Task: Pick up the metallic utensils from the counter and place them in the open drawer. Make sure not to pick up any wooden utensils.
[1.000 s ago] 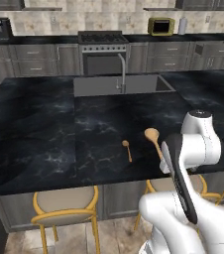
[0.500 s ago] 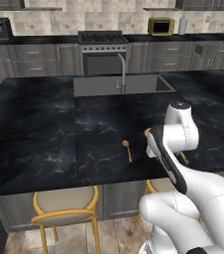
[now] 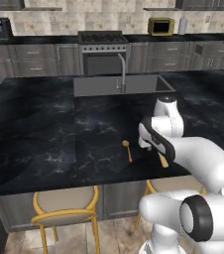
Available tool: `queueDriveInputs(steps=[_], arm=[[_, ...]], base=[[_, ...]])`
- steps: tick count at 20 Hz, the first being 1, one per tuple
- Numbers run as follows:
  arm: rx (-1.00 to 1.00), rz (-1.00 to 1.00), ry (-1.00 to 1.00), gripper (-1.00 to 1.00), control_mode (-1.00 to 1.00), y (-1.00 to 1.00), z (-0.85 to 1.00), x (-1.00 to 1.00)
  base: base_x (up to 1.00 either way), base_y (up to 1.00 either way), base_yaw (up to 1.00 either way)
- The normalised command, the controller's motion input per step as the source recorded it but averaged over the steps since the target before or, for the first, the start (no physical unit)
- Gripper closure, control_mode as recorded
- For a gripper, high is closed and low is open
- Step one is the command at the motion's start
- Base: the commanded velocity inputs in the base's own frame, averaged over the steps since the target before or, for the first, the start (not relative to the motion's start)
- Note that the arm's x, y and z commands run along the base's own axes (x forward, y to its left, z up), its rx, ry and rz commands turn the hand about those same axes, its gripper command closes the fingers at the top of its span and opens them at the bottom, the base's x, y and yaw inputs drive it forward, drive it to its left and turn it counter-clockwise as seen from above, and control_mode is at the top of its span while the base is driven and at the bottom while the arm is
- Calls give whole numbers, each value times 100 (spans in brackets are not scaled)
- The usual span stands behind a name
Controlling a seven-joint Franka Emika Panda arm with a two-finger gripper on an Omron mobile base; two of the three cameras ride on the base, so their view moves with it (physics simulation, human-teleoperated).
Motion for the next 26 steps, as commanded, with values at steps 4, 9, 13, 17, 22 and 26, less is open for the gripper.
queueDriveInputs(steps=[4, 9, 13, 17, 22, 26], arm=[[0, 1, 0, -100, -100, 0, -35, 52], [0, 1, 0, -100, -100, 1, -33, 38], [0, 0, 0, -100, -100, 2, -17, 15], [0, 0, 0, -100, -100, 0, -2, 24], [0, 0, 0, -100, -100, -15, -1, 28], [5, 0, 0, -100, -100, -56, 0, 26]], base=[[0, 0, 0], [0, 0, 0], [0, 0, 0], [0, 0, 0], [0, 0, 0], [0, 0, 0]])
